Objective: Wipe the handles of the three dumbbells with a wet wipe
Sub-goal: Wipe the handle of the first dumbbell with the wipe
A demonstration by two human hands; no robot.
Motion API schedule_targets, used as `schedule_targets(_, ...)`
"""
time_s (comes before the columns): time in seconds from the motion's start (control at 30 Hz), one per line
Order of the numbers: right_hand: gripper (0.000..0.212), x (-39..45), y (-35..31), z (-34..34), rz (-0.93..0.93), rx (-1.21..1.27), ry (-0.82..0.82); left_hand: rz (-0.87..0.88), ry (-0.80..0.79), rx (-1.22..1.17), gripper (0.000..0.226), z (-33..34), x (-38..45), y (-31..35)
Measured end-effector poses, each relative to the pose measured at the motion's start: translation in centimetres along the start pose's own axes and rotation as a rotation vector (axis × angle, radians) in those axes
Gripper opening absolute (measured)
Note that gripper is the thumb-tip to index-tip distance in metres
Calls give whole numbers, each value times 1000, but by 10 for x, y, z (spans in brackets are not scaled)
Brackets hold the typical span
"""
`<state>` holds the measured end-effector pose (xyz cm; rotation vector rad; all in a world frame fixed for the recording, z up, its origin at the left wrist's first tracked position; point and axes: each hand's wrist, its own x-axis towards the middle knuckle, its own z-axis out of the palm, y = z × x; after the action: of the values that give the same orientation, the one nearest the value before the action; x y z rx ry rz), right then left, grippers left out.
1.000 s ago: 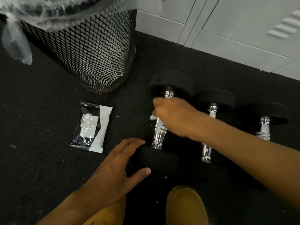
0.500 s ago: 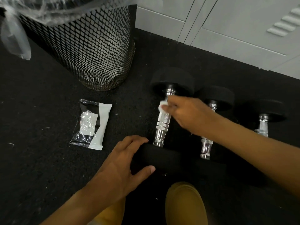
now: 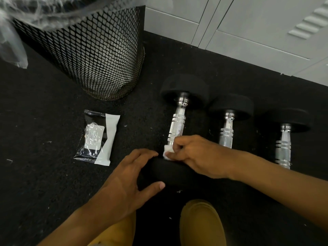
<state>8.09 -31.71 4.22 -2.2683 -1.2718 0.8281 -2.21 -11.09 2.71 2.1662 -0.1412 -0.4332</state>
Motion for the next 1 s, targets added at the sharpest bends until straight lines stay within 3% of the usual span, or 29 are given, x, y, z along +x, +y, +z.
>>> schedule_targets(0.17, 39, -13, 3, -5, 1, -275, -56, 5, -6, 0, 64, 2, 1, 5)
schedule_targets(0.27, 51, -16, 5, -1, 70, -378, 98, -4, -7, -3, 64, 2, 0, 4)
schedule_targets(0.4, 28, 10, 15, -21, 330, -391, 298, -1, -7, -2, 63, 2, -1, -1)
schedule_targets(0.47, 26, 24, 21, -31, 412, -401, 331, -8, -8, -9, 65, 1, -2, -3)
schedule_targets(0.57, 27, 31, 23, -26, 413, -464, 296, 1, -1, -12, 64, -1, -2, -3)
schedule_targets(0.7, 15, 22, 17, -11, 260, -149, 263, -7, -6, -30, 64, -2, -2, -4)
schedule_targets(0.8, 13, 3, 1, 0, 114, -30, 111, -8, -5, -23, 64, -2, -2, -4)
schedule_targets(0.87, 22, -5, -3, 1, 124, 66, 14, -13, -11, -18, 64, -2, -1, -3)
schedule_targets(0.93, 35, -9, -1, -1, 110, 96, 19, -8, -11, -16, 64, 0, 0, -2)
schedule_targets(1.0, 29, -12, -1, -1, 150, 27, 12, -5, -8, -10, 64, 1, 0, -2)
